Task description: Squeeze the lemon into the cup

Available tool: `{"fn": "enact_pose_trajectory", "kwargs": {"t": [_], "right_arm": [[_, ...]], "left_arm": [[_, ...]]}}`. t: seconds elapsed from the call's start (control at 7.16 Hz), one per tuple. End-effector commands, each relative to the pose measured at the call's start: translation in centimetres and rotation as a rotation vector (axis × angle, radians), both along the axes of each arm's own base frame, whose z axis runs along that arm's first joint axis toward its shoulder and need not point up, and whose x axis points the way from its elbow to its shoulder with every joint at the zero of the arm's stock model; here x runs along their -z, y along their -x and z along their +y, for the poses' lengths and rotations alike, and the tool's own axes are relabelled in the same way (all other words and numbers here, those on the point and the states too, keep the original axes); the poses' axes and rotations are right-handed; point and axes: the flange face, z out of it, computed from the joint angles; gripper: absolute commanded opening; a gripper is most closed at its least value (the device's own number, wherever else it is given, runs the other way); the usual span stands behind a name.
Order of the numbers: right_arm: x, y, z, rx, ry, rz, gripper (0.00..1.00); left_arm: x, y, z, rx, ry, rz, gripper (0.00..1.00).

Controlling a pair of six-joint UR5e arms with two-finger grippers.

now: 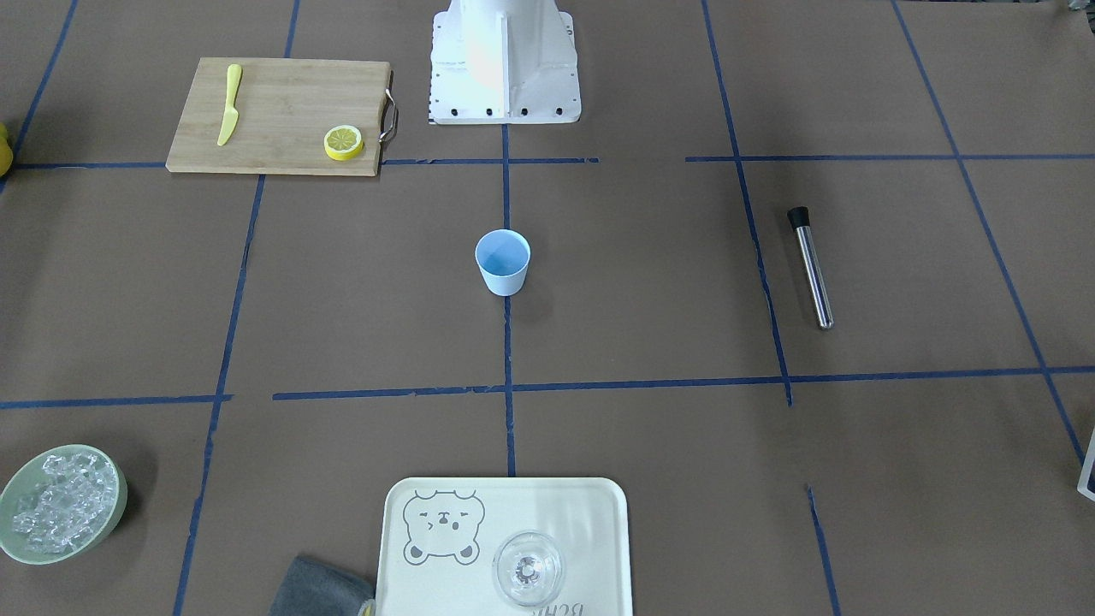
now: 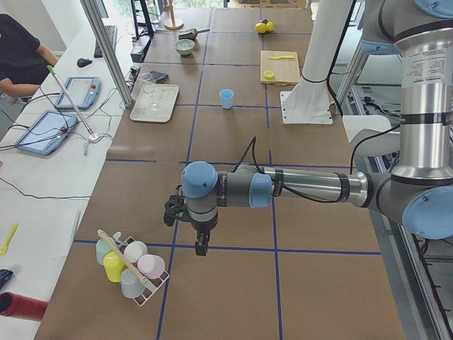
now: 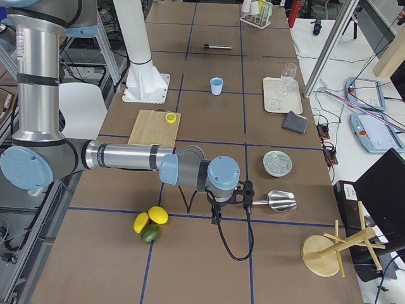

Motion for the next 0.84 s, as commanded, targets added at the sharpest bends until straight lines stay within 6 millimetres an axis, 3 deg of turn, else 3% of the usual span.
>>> {"fn": "enact_pose_trajectory", "kwargs": {"t": [0.0,0.28,0.56,0.7], "right_arm": [[0.1,0.1,0.0,0.002,-0.004,-0.001,1.00],[1.0,0.1,-0.8,0.002,-0.021,-0.001,1.00],[6.8,3.9,-2.4,0.046,-0.094,-0.004,1.00],[10.6,4.3,-4.6,0.048,-0.158,0.008,1.00]], "left_arm": [[0.0,0.0,0.0,-0.001,-0.002,0.002,1.00],[0.3,0.0,0.0,-0.001,-0.008,0.003,1.00],[0.4,0.0,0.0,-0.002,-0.012,0.003,1.00],[0.7,0.0,-0.1,-0.003,-0.018,0.003,1.00]]}}
